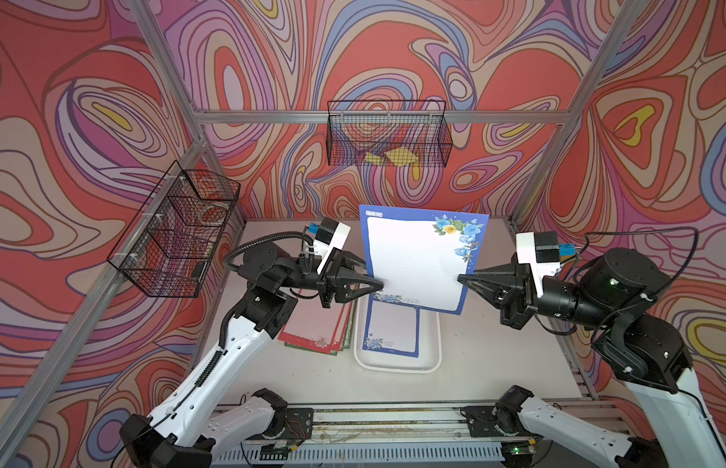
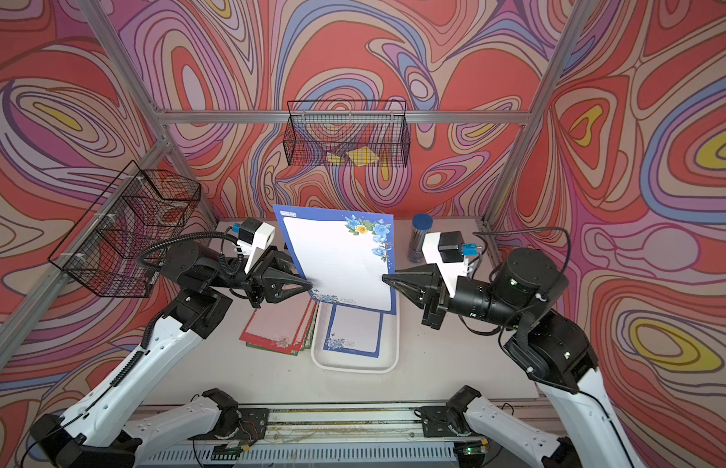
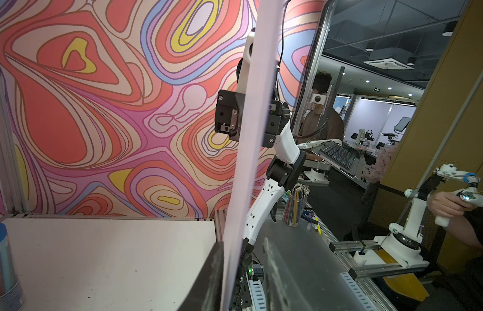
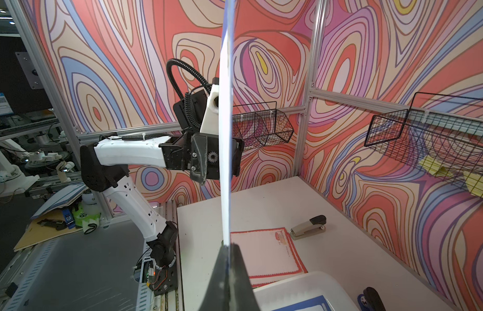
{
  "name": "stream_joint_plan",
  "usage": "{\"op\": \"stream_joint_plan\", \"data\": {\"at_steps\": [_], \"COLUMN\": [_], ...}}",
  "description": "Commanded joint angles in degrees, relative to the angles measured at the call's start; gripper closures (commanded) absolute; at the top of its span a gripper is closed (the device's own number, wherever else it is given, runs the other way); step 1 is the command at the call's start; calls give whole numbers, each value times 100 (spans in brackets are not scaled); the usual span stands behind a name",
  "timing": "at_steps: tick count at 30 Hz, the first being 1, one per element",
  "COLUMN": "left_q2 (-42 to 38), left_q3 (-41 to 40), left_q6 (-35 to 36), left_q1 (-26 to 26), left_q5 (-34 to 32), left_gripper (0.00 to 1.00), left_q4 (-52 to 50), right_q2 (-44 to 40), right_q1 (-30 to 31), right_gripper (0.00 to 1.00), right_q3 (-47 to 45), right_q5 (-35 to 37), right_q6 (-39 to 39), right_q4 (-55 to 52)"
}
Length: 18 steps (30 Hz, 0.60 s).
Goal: Take out the stationery paper from the storage box
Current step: Place the stationery paper at the center of the board.
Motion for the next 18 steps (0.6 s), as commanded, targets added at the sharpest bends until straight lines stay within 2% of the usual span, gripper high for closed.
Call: {"op": "stream_joint_plan", "data": {"at_steps": [1, 4, 6, 8, 11, 13, 14, 16, 17, 18], "left_q2": [-74, -115, -158, -211, -272, -243, -208, -111, -72, -34], "left_q3": [172, 170, 158, 176, 395, 686, 822, 1186, 1331, 1514], "left_q6": [10, 41, 104, 268, 948, 1596, 1865, 2455, 2695, 3001], "left_q1": [41, 34, 41, 47, 108, 218, 273, 445, 527, 618], "left_q5": [146, 215, 241, 247, 168, 21, -88, -307, -453, -669], "left_gripper": [81, 87, 98, 100, 100, 100, 100, 100, 100, 100], "left_q4": [153, 175, 146, -48, -1141, -2261, -2745, -3908, -4423, -5032], "right_q2": [101, 132, 144, 161, 242, 338, 383, 464, 489, 510], "right_q1": [-25, -27, -21, -25, -25, -25, -24, -25, -25, -32], "right_gripper": [100, 100, 100, 100, 100, 100, 96, 49, 31, 23], "right_q3": [59, 69, 68, 58, 94, 157, 185, 237, 268, 296], "right_q5": [-164, -110, -54, -11, 79, 288, 394, 799, 1072, 1357], "right_q6": [41, 7, -19, -9, 38, 71, 76, 153, 204, 218], "right_q4": [30, 30, 43, 85, 119, 136, 137, 187, 204, 223]}}
